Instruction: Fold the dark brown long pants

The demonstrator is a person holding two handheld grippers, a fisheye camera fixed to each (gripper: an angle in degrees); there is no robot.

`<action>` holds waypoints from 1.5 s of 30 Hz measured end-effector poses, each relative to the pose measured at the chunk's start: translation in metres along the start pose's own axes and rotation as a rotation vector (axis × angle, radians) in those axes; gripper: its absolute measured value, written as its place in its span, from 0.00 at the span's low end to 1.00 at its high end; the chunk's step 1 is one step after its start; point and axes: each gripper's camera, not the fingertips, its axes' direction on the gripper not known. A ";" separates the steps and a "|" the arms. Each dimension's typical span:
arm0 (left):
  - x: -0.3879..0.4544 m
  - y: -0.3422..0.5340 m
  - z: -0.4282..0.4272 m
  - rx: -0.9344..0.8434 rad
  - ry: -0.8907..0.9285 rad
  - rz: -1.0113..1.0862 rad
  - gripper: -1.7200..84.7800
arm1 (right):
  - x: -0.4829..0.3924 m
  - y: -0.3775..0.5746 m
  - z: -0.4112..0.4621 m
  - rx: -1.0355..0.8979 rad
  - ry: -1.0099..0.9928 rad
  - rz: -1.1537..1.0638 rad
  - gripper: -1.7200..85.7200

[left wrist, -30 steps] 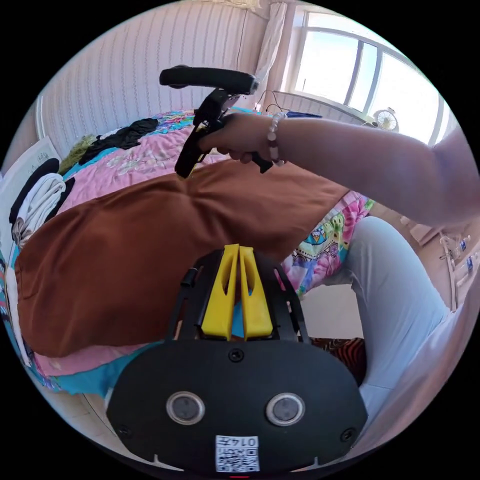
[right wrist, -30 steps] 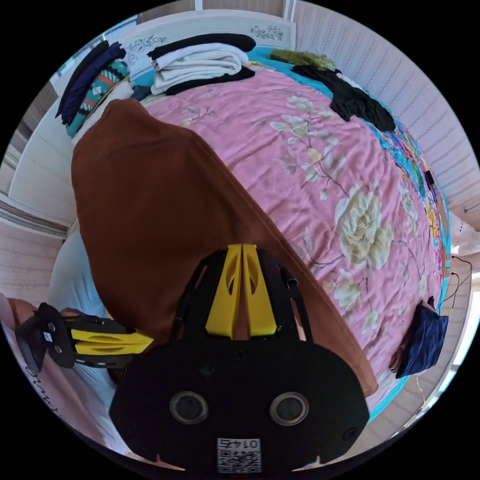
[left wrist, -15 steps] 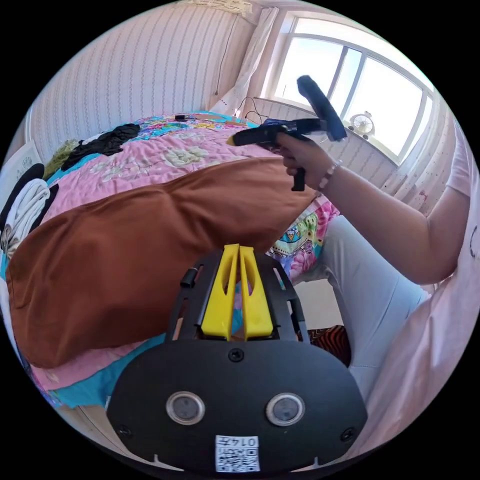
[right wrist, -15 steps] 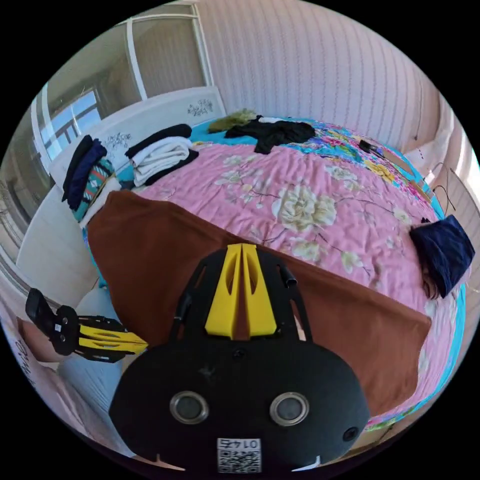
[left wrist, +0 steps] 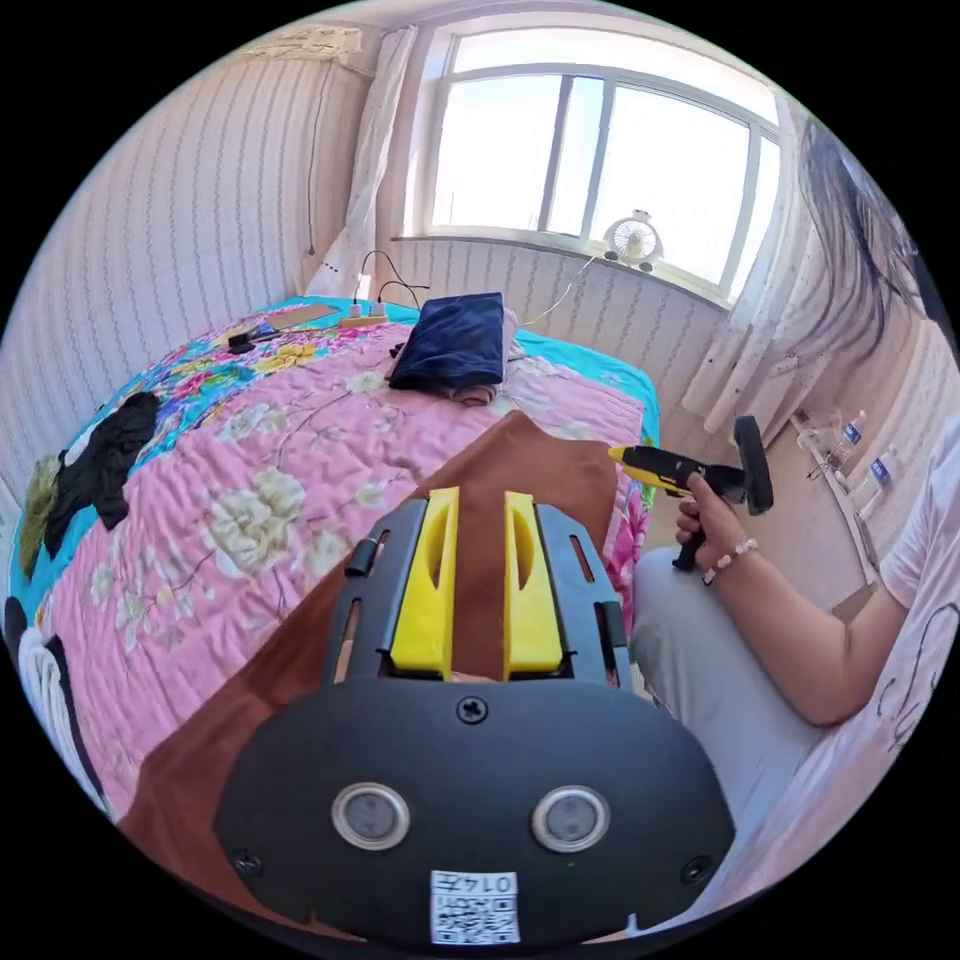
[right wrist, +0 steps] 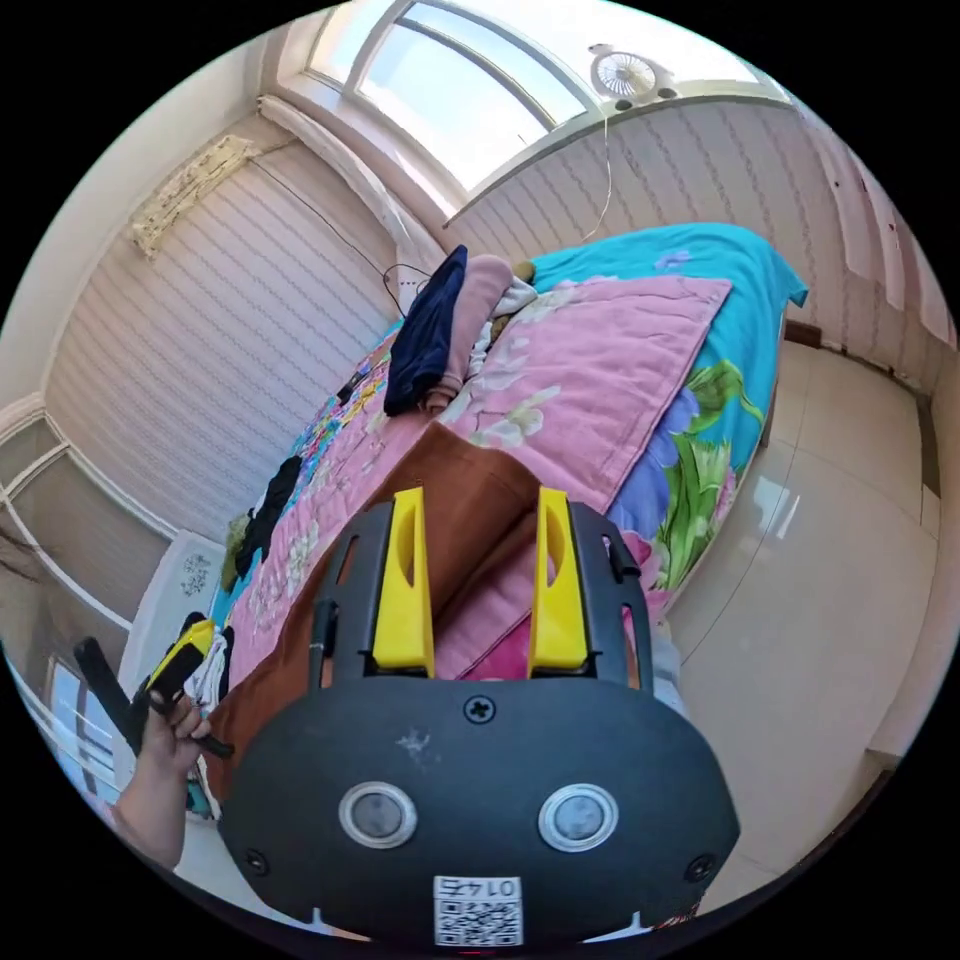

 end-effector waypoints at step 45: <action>0.038 -0.154 0.126 -0.229 0.036 0.198 0.02 | -0.048 -0.037 0.074 -0.237 -0.742 -0.400 0.05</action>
